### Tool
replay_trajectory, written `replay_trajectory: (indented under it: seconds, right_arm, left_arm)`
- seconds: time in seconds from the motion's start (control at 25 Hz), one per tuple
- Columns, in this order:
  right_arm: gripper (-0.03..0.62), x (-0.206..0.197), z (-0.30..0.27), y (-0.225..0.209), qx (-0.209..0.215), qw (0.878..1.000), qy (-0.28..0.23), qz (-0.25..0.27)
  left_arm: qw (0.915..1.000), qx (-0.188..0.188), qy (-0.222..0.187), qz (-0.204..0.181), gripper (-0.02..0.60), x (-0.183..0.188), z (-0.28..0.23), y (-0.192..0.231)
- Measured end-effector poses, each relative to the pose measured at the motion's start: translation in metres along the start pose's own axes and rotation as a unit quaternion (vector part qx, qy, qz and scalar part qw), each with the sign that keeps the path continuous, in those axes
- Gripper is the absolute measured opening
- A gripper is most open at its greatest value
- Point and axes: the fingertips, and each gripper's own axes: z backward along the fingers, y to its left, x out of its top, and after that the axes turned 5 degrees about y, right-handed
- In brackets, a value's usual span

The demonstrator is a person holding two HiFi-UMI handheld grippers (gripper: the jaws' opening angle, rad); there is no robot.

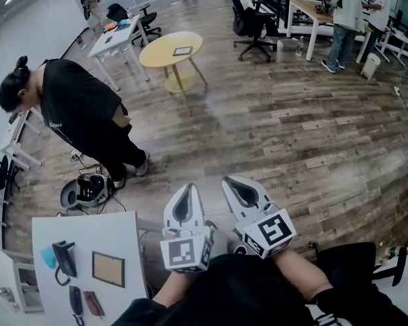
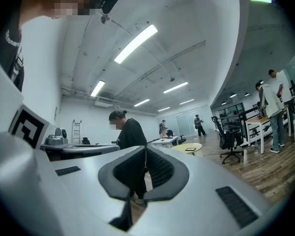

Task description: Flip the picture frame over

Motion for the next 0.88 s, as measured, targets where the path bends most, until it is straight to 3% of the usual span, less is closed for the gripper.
replay_trajectory:
  seconds: [0.28,0.56,0.88]
  right_arm:
    - [0.018,-0.008,-0.067,-0.024,-0.002,1.0,0.011,-0.015]
    - [0.017,0.018,-0.158,-0.037,0.008,1.0,0.007,-0.007]
    - [0.017,0.032,-0.242,-0.04,0.007,1.0,-0.005,0.012]
  left_arm:
    - [0.9999,-0.004,0.007,0.008,0.021,-0.001,-0.052,0.044]
    - [0.9999,0.007,0.007,0.011,0.021,0.021,-0.114,0.115]
    - [0.9994,-0.008,-0.028,0.016,0.021,0.047,-0.165,0.17]
